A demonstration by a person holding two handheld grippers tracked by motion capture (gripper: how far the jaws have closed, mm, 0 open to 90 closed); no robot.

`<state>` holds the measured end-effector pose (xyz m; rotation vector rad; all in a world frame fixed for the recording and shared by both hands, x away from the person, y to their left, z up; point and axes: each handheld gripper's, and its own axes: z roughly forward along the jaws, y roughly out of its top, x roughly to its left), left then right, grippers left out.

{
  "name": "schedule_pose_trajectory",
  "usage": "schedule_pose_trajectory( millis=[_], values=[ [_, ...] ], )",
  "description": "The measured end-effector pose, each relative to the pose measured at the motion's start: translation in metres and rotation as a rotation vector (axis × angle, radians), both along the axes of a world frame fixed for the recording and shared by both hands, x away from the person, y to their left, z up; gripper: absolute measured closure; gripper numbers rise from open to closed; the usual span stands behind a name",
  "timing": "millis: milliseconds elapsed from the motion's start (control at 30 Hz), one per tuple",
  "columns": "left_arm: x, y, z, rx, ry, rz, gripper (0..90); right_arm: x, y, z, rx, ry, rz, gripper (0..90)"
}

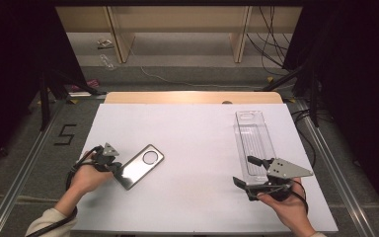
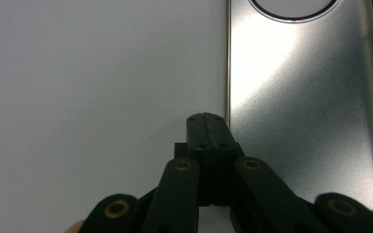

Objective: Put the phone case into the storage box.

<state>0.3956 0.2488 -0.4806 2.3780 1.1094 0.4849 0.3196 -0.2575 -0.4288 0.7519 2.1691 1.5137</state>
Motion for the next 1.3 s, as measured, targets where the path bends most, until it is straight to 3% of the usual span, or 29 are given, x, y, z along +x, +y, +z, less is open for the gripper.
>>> schedule_pose_trajectory(
  millis=[633, 1300],
  values=[
    [-0.014, -0.014, 0.003, 0.044, 0.025, -0.071, 89.7, 0.000, 0.000, 0.000, 0.003, -0.001, -0.003, 16.2],
    [-0.021, -0.022, 0.004, 0.047, 0.042, -0.111, 89.7, 0.000, 0.000, 0.000, 0.001, 0.000, 0.000, 16.2]
  ],
)
